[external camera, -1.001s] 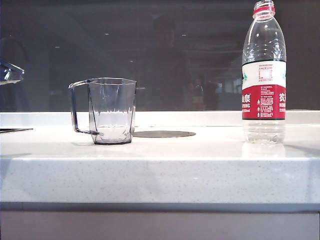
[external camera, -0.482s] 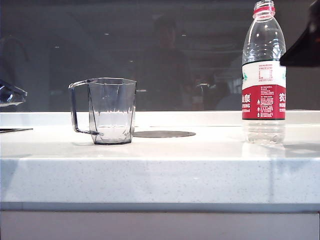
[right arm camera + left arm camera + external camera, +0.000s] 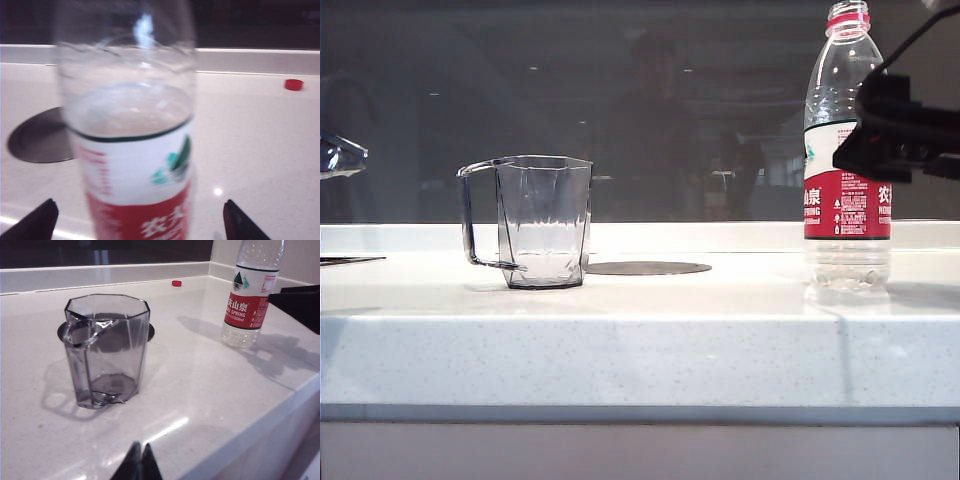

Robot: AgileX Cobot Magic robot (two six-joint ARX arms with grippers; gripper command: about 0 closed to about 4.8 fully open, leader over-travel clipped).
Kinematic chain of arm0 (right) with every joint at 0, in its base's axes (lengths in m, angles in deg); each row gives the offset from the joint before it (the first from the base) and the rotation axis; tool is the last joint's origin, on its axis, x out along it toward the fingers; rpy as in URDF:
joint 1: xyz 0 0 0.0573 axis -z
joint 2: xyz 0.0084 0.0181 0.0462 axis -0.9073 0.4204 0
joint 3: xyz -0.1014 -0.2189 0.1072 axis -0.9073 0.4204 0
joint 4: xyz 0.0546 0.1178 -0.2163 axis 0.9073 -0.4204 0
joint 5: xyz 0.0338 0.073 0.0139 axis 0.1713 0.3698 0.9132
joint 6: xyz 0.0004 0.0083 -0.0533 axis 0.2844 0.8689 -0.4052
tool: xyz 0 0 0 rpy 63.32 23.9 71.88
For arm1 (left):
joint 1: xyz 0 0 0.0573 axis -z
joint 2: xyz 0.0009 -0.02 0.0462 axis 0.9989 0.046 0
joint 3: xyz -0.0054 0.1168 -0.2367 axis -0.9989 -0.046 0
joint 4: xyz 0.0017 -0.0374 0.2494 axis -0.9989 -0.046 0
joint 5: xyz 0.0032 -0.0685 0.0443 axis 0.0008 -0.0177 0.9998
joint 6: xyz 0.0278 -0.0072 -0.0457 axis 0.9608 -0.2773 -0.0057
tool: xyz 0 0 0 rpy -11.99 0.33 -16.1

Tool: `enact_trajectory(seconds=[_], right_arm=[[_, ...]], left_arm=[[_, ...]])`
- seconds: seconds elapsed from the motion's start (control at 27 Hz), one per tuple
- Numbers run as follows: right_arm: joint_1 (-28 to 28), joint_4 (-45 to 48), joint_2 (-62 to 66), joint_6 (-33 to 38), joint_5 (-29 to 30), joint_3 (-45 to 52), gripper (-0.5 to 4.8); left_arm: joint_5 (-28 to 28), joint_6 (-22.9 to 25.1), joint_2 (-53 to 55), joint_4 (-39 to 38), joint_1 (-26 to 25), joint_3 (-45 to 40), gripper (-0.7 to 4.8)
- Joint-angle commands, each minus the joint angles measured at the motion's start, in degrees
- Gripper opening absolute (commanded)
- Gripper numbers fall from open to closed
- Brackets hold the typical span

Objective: Pick up the mineral water bottle on the table and pour water into the mug until it's half full.

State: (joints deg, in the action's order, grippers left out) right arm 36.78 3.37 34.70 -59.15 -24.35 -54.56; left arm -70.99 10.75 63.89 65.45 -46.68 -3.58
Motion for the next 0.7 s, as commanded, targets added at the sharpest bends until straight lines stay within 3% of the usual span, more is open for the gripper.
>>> enact_trajectory(seconds=[0.04,0.26,0.7], right_arm=[[0.9,9.4,5.2,-0.2,0.3,-0.3,4.79],[0.8,14.2,13.4,-0.2,3.2,-2.5,4.79],[0.9,14.1,18.4,-0.2,0.1,-8.1,4.79]], left_arm=[[-0.1,0.1,0.0,0.5,2.0,0.2,-0.04],[-0.1,0.1,0.0,0.5,5.7,0.2,-0.04],[-0.3,0.1,0.0,0.5,6.6,0.2,-0.04]])
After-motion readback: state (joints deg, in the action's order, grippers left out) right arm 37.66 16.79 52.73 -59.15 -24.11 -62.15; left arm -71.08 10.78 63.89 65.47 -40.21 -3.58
